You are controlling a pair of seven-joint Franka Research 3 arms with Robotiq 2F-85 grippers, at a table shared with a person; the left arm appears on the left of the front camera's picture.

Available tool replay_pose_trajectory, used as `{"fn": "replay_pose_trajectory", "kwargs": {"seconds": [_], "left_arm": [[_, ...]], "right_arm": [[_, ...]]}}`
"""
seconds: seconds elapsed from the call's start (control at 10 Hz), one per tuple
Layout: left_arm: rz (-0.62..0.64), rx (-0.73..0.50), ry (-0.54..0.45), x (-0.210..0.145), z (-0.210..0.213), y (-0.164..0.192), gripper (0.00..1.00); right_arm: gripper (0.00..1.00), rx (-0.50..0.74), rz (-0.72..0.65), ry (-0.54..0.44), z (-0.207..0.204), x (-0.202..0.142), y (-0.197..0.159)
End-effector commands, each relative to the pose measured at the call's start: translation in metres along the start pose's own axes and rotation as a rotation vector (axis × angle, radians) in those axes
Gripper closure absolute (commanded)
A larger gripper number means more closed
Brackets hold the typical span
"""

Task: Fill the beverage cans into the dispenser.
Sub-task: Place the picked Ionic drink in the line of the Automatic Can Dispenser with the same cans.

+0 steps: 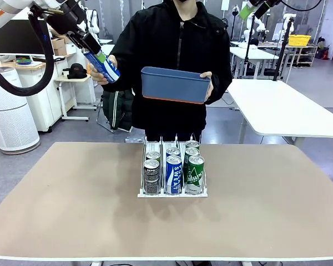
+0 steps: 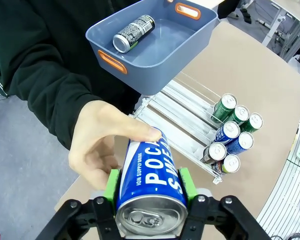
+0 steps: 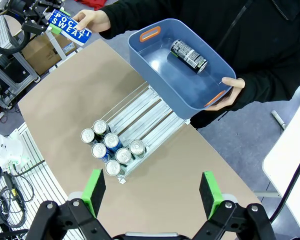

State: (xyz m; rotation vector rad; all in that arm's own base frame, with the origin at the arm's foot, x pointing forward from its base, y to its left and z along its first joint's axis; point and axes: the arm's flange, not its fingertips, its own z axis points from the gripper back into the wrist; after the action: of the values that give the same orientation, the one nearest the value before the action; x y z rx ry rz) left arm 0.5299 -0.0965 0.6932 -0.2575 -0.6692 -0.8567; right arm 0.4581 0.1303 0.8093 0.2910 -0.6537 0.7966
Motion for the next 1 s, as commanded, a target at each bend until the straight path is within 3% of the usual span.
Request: {"fn": "replay_pose_trajectory", "kwargs": {"seconds": [0.0, 0.9], "left_arm": [[-0.001, -0.004, -0.007, -0.0026, 0.0012, 0.0019, 1.0], [-0.001, -0.004, -0.007, -0.0026, 0.0012, 0.0019, 1.0]], "right_arm": [[0.0, 0.001, 0.0, 0.001, 0.0009, -0.0004, 0.0004], [0.0, 0.001, 0.0, 0.001, 0.0009, -0.0004, 0.0004]]}}
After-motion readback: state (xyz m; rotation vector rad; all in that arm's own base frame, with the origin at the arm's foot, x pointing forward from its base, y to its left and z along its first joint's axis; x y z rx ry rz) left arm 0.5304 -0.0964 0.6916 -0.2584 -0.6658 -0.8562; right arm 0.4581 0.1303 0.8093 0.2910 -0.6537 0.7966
